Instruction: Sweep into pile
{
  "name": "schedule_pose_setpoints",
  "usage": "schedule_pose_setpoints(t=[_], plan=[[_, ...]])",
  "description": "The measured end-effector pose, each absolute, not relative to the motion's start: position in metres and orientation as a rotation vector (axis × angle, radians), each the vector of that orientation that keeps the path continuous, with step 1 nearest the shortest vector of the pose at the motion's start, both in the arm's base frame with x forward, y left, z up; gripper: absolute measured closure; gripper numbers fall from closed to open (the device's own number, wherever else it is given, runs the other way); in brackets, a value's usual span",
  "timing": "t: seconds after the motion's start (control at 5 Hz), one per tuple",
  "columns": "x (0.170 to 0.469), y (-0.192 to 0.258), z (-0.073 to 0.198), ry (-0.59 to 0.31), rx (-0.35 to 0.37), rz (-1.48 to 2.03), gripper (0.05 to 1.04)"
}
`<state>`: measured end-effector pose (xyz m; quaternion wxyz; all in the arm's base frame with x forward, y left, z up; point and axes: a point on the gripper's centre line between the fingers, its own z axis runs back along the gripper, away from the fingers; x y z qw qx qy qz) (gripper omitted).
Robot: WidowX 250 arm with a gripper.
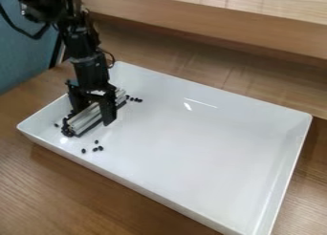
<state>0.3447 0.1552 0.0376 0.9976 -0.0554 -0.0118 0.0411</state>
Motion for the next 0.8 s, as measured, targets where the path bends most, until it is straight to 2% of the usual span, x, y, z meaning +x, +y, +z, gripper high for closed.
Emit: schedule_pose_setpoints(t=[0.4,0.8], plan=[[0.349,0.16,0.058,-0.044,-0.107,0.087,0.086],[0.355,0.142,0.104,-0.073,-0.116,0.076,0.086]])
